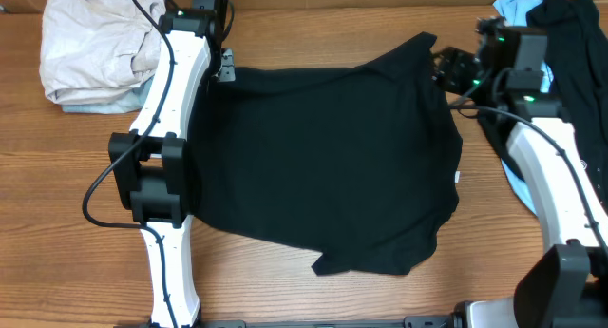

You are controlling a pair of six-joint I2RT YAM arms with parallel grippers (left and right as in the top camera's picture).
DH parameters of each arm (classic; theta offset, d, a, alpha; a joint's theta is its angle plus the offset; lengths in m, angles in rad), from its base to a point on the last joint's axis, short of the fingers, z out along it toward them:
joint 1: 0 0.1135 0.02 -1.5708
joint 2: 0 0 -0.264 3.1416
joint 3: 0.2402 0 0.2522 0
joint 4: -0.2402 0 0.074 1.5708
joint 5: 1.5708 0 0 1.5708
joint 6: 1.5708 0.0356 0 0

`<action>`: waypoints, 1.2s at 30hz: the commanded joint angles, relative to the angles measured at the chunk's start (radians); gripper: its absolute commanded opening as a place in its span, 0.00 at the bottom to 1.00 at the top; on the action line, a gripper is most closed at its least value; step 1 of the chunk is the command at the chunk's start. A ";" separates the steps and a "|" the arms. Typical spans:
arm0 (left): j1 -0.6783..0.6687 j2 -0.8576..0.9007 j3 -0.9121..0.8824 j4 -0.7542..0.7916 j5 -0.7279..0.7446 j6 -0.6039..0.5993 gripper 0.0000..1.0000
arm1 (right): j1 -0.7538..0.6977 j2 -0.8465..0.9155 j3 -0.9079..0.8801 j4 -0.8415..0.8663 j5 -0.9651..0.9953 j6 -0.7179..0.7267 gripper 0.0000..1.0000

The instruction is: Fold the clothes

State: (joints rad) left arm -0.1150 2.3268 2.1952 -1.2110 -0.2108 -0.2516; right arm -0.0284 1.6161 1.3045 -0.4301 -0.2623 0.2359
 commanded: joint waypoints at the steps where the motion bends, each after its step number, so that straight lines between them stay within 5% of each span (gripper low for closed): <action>1: 0.010 -0.001 0.028 -0.005 -0.006 0.019 0.04 | 0.063 0.084 0.019 0.106 0.058 0.051 0.68; 8: 0.011 -0.001 0.028 -0.008 -0.006 0.020 0.04 | 0.134 0.348 0.019 0.383 0.181 0.269 0.69; 36: 0.011 0.000 0.027 -0.008 0.001 0.020 0.04 | 0.134 0.630 0.019 0.644 0.217 0.587 0.52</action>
State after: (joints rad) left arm -0.1150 2.3268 2.1998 -1.2171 -0.2104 -0.2516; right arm 0.1062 2.2192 1.3117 0.2028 -0.0448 0.8070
